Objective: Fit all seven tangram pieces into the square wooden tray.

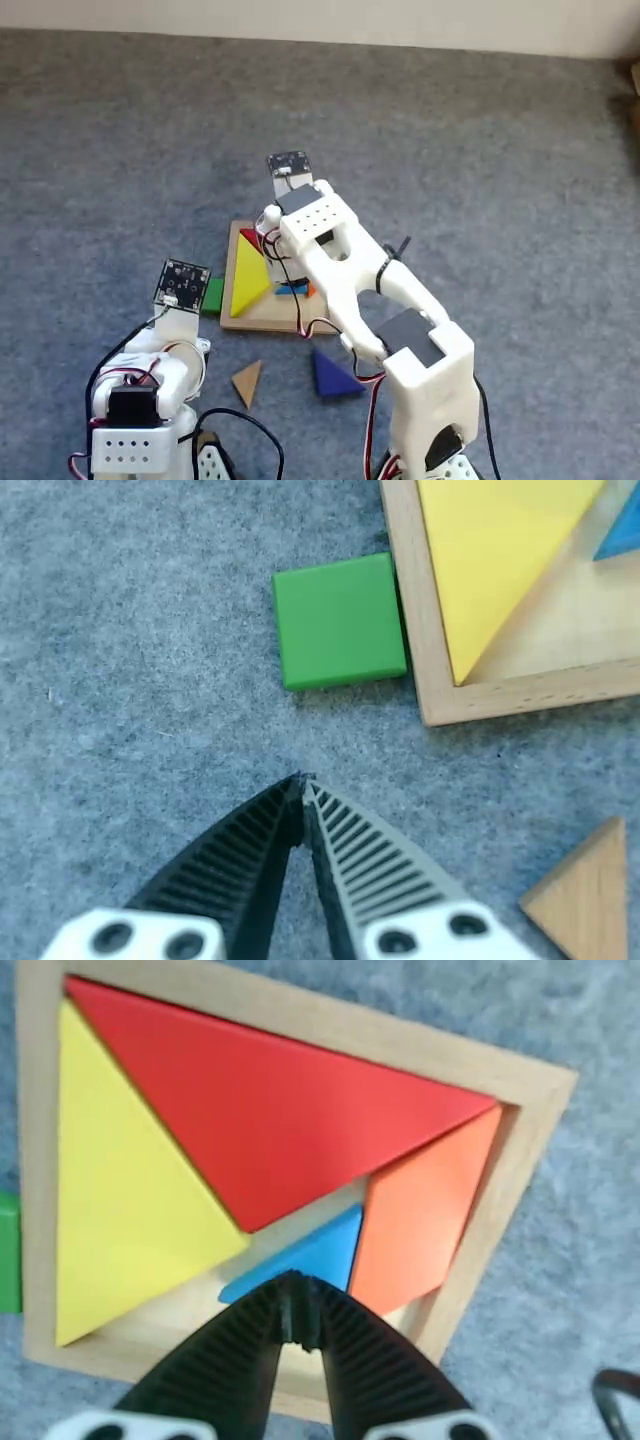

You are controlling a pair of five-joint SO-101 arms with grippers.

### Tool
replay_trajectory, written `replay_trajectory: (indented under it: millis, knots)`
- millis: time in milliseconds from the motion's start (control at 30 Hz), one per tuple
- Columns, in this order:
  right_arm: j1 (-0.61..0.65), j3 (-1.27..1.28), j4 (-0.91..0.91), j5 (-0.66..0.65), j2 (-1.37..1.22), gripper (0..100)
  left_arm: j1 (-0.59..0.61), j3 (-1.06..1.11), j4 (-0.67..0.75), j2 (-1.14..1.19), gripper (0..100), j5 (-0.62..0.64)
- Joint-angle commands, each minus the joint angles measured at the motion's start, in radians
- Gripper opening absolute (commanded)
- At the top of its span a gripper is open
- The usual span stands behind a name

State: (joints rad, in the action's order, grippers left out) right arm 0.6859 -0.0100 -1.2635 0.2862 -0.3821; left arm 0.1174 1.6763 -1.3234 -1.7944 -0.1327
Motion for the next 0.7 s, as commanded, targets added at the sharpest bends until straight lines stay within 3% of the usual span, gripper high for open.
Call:
replay_trajectory:
  millis: [0,367,667]
  knots:
    - [-0.012,-0.044,-0.008,-0.011,0.065,0.9,0.008,0.021,-0.005,-0.036,1,-0.002]
    - [-0.117,0.113,-0.001,-0.012,0.407,0.9,0.008,0.021,-0.005,-0.036,1,-0.002]
    - [-0.232,0.43,-0.001,-0.012,0.806,0.9,0.008,0.021,-0.005,-0.036,1,-0.002]
